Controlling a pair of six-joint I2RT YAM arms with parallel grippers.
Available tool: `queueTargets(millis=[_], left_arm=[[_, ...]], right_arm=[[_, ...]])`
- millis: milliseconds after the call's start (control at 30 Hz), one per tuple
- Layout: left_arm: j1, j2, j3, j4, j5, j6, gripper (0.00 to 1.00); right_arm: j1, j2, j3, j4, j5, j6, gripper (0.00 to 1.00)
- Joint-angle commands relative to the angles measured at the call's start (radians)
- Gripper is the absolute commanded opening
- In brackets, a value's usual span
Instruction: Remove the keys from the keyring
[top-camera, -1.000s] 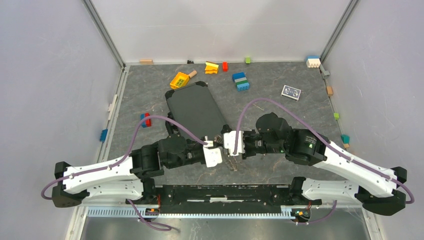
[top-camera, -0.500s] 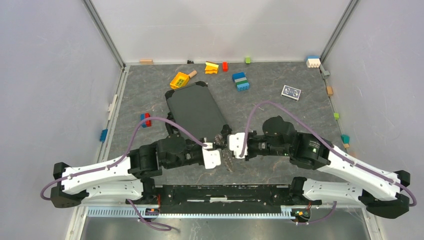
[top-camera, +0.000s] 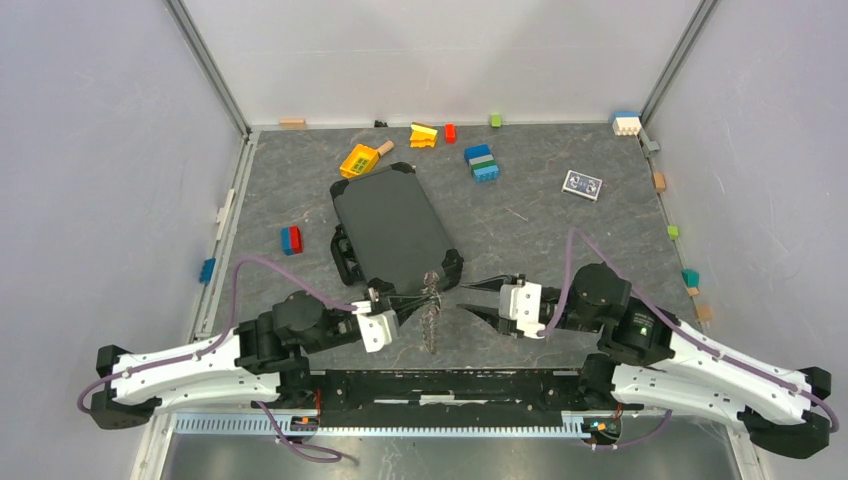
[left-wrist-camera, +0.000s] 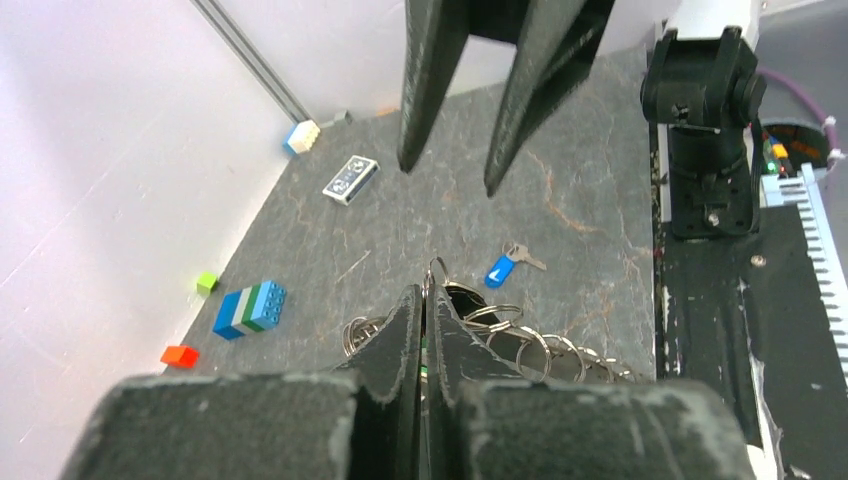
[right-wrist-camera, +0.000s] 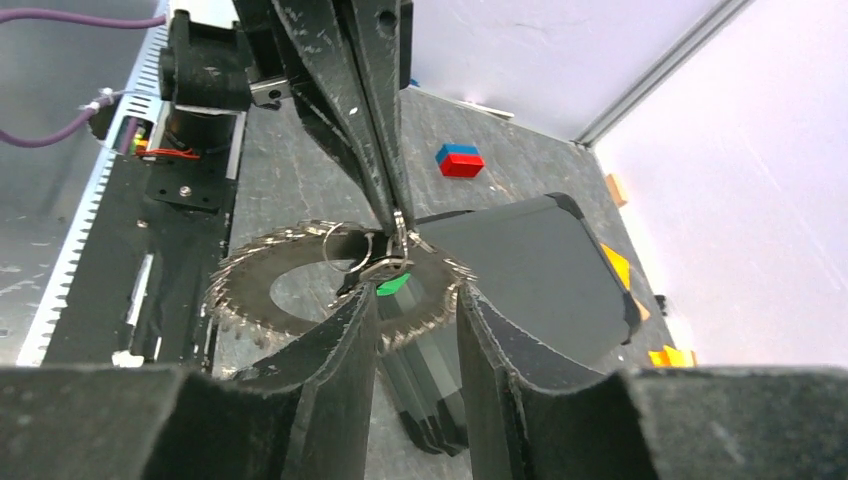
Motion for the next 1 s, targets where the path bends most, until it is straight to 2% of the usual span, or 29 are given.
queueTargets(millis=[0,267,467,767,967], left_arm=[[-0.002,-0.059,-0.044,0.211,0.035,-0.058,0.02],[-0.002,-0.077,-0.055,0.221,0.075,-0.066,0.02],[-0.002,-0.073,-0.054,0.225,0.084,-0.063,0.02],[-0.002,-0.075,-0.056,0.226,0.084,-0.059,0.02],[-0.003,-0.078,-0.056,0.229,0.086,-0.057,0.02]], right_arm=[[0.004,0.009,-0.049,0.167,-0.074,0.079,0.4],[0.004,0.015,-0.146,0.389,-0.084,0.223,0.42],[0.003,0.028,-0.19,0.475,-0.039,0.301,0.42],[0.004,0.066,-0.197,0.505,-0.033,0.362,0.41],[0.004,0.085,-0.197,0.49,0.006,0.376,0.37]])
